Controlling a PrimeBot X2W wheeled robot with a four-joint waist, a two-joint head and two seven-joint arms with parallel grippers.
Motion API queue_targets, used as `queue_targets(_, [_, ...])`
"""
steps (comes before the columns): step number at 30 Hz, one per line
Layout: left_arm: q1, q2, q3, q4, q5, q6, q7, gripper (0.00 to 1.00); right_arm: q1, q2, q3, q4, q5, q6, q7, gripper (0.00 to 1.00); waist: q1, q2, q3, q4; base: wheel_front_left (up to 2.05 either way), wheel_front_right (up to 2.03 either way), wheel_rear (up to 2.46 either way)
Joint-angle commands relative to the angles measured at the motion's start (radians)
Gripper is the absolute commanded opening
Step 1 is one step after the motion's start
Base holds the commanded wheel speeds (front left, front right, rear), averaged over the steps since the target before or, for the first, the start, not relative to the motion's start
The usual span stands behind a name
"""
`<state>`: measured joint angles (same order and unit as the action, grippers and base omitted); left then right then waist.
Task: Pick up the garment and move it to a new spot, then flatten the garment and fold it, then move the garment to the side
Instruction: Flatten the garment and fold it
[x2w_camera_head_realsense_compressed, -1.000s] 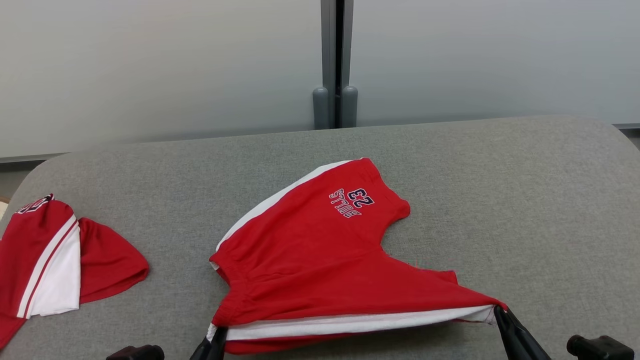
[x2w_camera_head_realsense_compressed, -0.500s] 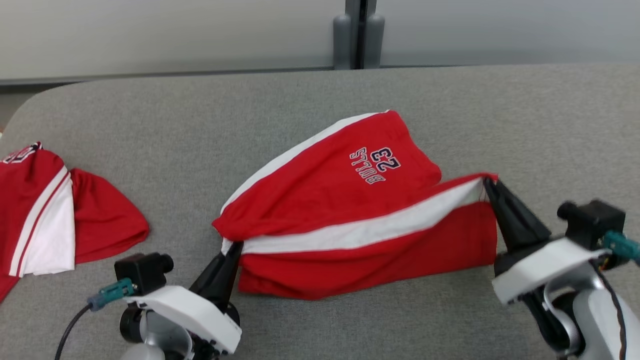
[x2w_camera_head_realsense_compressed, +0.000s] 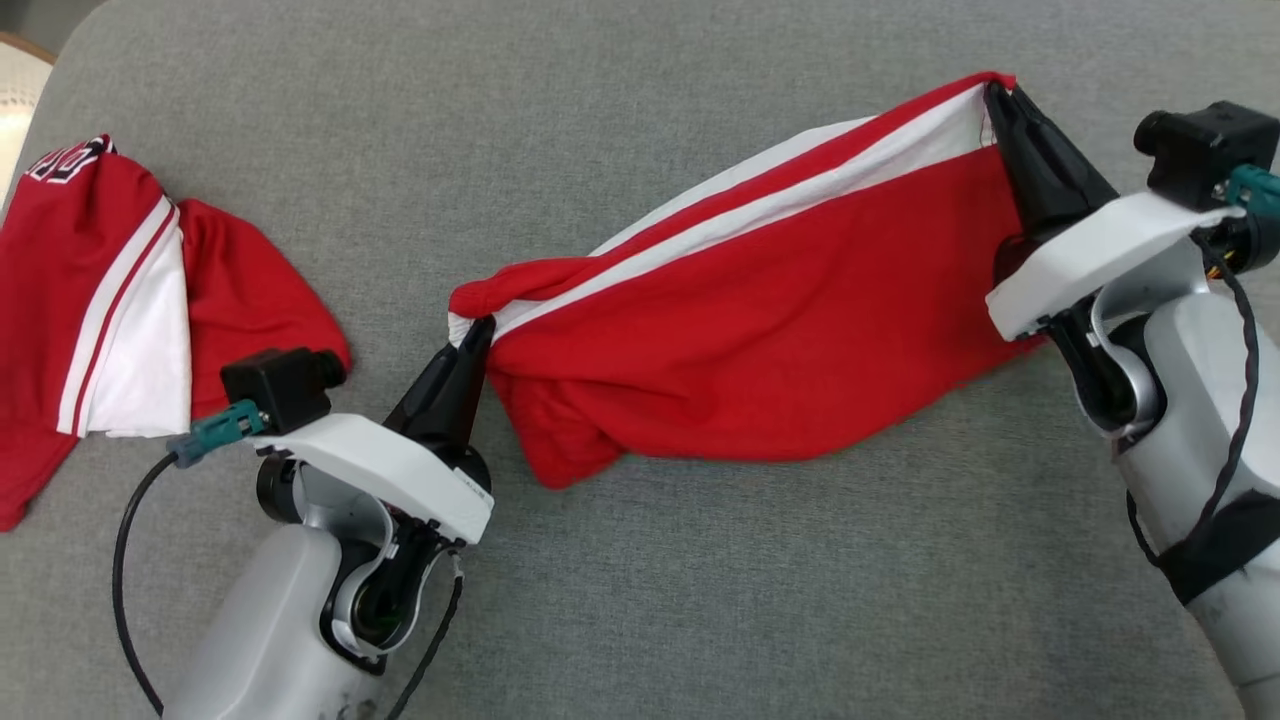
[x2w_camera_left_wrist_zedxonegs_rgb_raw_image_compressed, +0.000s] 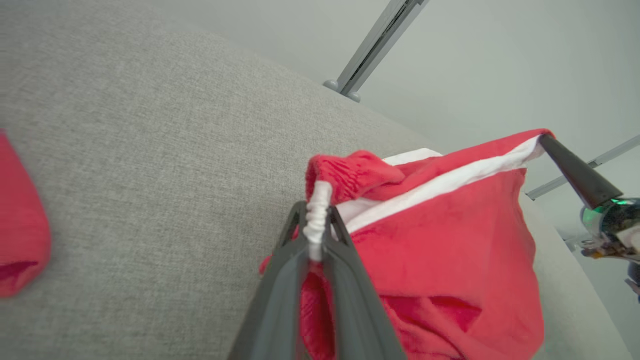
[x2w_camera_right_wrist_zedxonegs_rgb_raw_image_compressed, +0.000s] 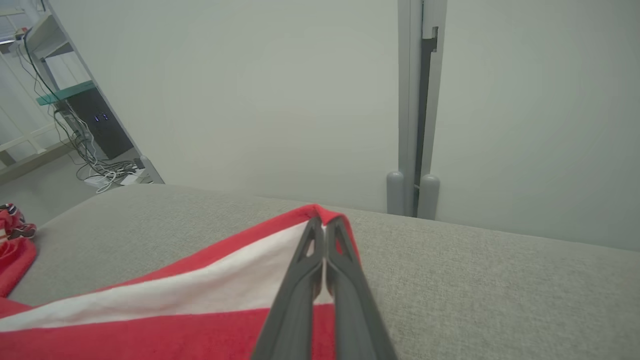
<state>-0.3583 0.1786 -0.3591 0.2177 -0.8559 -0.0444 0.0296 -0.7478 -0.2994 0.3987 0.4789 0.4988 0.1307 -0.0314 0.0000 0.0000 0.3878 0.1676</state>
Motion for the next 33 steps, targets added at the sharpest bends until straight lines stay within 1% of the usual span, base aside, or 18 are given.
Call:
queue_targets(1, [-0.043,-0.006,-0.001,0.031,-0.004,-0.013,-0.012,0.0,-0.044,-0.001,0.019,0.064,0.022,0.0,-0.019,0.0,0.0,0.0,0.029,0.029,0.0,0.0,0.0])
queue_targets(2, [-0.043,-0.006,-0.001,0.031,-0.004,-0.013,-0.012,0.0,-0.044,-0.001,0.019,0.064,0.022,0.0,-0.019,0.0,0.0,0.0,0.029,0.029,0.0,0.0,0.0])
queue_targets(4, [-0.071,-0.02,-0.013,0.064,-0.005,-0.027,-0.012,0.0,-0.082,0.002,0.037,0.127,0.037,0.0,-0.039,0.0,0.0,0.0,0.036,0.035,0.0,0.0,0.0])
queue_targets(5, [-0.093,-0.029,-0.025,0.099,-0.003,-0.039,-0.015,0.94,-0.109,0.01,0.061,0.181,0.048,0.0,-0.065,0.37,0.0,0.0,0.04,0.038,0.0,0.0,0.0])
queue_targets(6, [-0.104,-0.032,-0.03,0.113,0.002,-0.044,-0.023,1.0,-0.122,0.012,0.071,0.2,0.049,0.0,-0.086,0.84,0.0,0.0,0.042,0.038,0.0,0.0,0.0])
queue_targets(7, [-0.112,-0.036,-0.034,0.127,0.007,-0.047,-0.032,1.0,-0.127,0.016,0.082,0.221,0.054,0.0,-0.105,1.0,0.0,0.0,0.043,0.037,0.0,0.0,0.0])
queue_targets(10, [-0.12,-0.042,-0.029,0.15,0.033,-0.05,-0.1,1.0,-0.135,0.021,0.099,0.265,0.039,0.0,-0.177,1.0,0.0,0.0,0.039,0.029,0.0,0.0,0.0])
queue_targets(12, [-0.108,-0.048,-0.016,0.162,0.044,-0.039,-0.157,1.0,-0.124,0.032,0.09,0.28,0.026,0.0,-0.21,1.0,0.0,0.0,0.03,0.022,0.0,0.0,0.0])
queue_targets(13, [-0.103,-0.043,-0.011,0.165,0.066,-0.027,-0.192,1.0,-0.113,0.035,0.082,0.281,0.013,0.0,-0.22,1.0,0.0,0.0,0.022,0.018,0.0,0.0,0.0])
queue_targets(16, [-0.081,-0.038,0.012,0.157,0.106,-0.001,-0.261,1.0,-0.072,0.04,0.044,0.246,-0.028,0.0,-0.234,1.0,0.0,0.0,-0.002,0.004,0.0,0.0,0.0])
queue_targets(19, [-0.061,-0.029,0.047,0.119,0.157,0.028,-0.288,1.0,-0.005,0.048,-0.029,0.136,-0.089,0.0,-0.234,1.0,0.0,0.0,-0.026,-0.012,0.0,0.0,0.0])
queue_targets(22, [-0.033,-0.016,0.088,0.069,0.223,0.059,-0.295,1.0,0.087,0.059,-0.09,0.029,-0.152,0.0,-0.235,1.0,0.0,0.0,-0.055,-0.031,0.0,0.0,0.0])
queue_targets(25, [-0.003,-0.012,0.126,0.008,0.297,0.078,-0.295,1.0,0.177,0.068,-0.144,-0.06,-0.2,0.0,-0.235,1.0,0.0,0.0,-0.083,-0.049,0.0,0.0,0.0])
queue_targets(28, [0.028,-0.003,0.15,-0.032,0.363,0.089,-0.294,1.0,0.269,0.083,-0.182,-0.126,-0.23,0.0,-0.235,1.0,0.0,0.0,-0.108,-0.069,0.0,0.0,0.0])
queue_targets(33, [0.086,0.017,0.159,-0.046,0.444,0.109,-0.294,1.0,0.407,0.105,-0.22,-0.21,-0.266,0.0,-0.222,1.0,0.0,0.0,-0.149,-0.098,0.0,0.0,0.0])
